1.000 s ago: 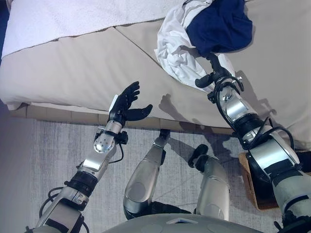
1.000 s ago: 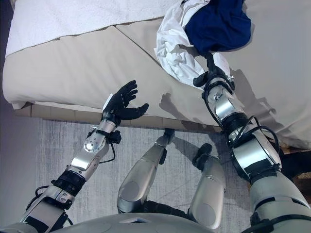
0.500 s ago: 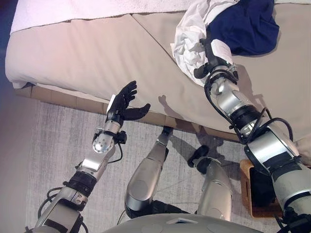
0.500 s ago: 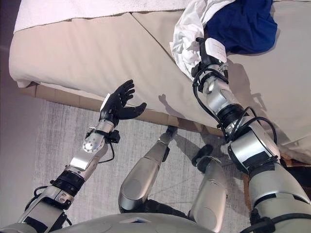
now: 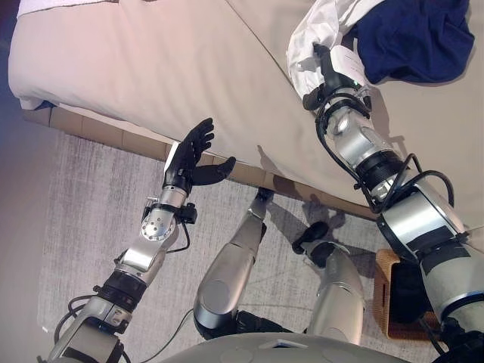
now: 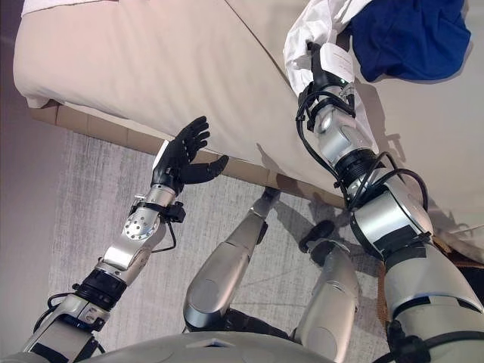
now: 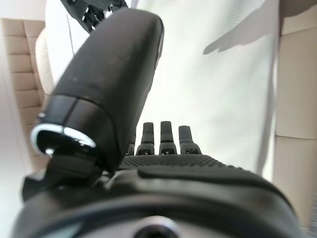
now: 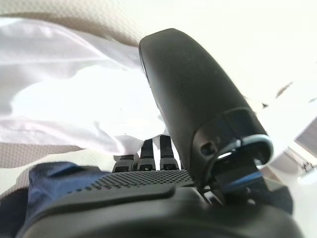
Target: Pick up the clothes from the bed and place them into the basket
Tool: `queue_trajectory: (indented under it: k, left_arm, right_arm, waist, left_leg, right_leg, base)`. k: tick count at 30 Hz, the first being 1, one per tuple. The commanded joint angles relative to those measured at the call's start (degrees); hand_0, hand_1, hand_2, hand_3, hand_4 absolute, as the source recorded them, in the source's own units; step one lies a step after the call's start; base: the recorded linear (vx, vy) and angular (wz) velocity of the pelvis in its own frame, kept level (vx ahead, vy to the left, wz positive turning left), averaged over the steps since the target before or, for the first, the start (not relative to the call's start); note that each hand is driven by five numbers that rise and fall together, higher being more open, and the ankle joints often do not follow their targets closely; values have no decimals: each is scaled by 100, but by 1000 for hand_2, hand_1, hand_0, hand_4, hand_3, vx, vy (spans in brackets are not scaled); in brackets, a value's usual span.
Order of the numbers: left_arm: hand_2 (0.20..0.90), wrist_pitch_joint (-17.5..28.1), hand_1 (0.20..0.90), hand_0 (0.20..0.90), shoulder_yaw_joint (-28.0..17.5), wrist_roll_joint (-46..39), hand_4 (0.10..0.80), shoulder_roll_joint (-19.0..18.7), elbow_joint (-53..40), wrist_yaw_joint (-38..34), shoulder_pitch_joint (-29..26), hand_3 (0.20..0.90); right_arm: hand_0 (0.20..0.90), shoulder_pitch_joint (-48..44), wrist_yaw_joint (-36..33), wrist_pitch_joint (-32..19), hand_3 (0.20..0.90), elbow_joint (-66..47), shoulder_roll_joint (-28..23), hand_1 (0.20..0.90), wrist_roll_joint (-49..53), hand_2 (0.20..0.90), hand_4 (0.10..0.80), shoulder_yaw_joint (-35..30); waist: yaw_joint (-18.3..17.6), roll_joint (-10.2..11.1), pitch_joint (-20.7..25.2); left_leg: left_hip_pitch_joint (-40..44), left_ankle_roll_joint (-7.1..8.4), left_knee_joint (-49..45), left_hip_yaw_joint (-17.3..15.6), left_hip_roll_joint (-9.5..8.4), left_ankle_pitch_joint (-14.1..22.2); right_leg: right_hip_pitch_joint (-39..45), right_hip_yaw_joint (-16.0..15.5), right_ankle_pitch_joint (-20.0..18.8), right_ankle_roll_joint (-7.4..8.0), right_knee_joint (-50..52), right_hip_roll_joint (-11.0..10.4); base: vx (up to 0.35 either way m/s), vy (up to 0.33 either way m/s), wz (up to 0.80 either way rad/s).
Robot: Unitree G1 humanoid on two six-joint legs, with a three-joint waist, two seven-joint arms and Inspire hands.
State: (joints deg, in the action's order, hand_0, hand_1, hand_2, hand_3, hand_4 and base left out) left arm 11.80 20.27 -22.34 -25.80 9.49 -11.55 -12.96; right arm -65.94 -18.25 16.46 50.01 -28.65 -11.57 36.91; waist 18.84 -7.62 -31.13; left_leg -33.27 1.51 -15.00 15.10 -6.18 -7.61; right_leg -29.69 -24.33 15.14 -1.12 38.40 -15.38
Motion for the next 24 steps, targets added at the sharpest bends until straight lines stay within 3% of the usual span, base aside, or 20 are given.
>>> queue_trajectory:
  k: [1, 3, 4, 6, 8, 14, 24]
  left_arm:
    - [900, 687, 900, 900, -270, 137, 800, -281, -877, -123, 43, 900]
    - [900, 686, 900, 900, -236, 169, 800, -300, -931, -138, 47, 900]
    - [900, 677, 900, 900, -230, 173, 800, -302, -938, -139, 44, 900]
    - [900, 645, 900, 900, -197, 196, 800, -304, -962, -154, 30, 900]
    - [900, 661, 900, 900, -166, 190, 800, -308, -956, -185, 27, 900]
    - [900, 715, 900, 900, -108, 146, 800, -322, -941, -204, 38, 900]
    - [900, 628, 900, 900, -84, 75, 800, -374, -842, -162, -37, 900]
  right_arm:
    - [900, -698, -149, -159, 900, 114, -219, 900, -169, 900, 800, 304]
    - [900, -748, -125, -147, 900, 282, -238, 900, -35, 900, 800, 311]
    - [862, -762, -124, -141, 856, 314, -242, 862, -16, 862, 756, 312]
    - [618, -789, -166, -133, 571, 457, -260, 618, 151, 618, 471, 297]
    - [300, -793, -242, -147, 200, 544, -307, 300, 175, 300, 100, 250]
    - [300, -736, -274, -123, 200, 670, -415, 300, 121, 300, 100, 217]
    - [300, -717, -385, -215, 200, 693, -528, 300, 205, 300, 100, 187]
  waist:
    - [283, 146, 134]
    - [303, 115, 134]
    - [307, 110, 134]
    - [313, 83, 134]
    - [300, 61, 134]
    - [233, 40, 134]
    - [55, 163, 134]
  left_leg:
    - [-242, -509, -1230, -765, -168, 1299]
    - [-371, -524, -1316, -764, -178, 1318]
    - [-393, -528, -1332, -768, -178, 1323]
    - [-496, -541, -1430, -778, -193, 1362]
    - [-580, -557, -1524, -798, -204, 1405]
    - [-582, -570, -1723, -855, -188, 1544]
    - [309, -523, -1372, -932, -23, 1570]
  right_leg:
    - [-176, 447, -491, 242, -162, 213]
    - [-316, 441, -475, 237, -49, 197]
    - [-342, 439, -470, 237, -27, 191]
    - [-450, 444, -434, 226, 89, 174]
    - [-536, 455, -406, 217, 171, 164]
    - [-563, 525, -392, 224, 272, 142]
    - [250, 651, -593, 329, -308, 159]
  base:
    - [18, 0, 9]
    - [7, 1, 7]
    - [-1, 2, 4]
    - [0, 0, 7]
    - [-6, -1, 6]
    - [-3, 7, 3]
    - [-5, -11, -6]
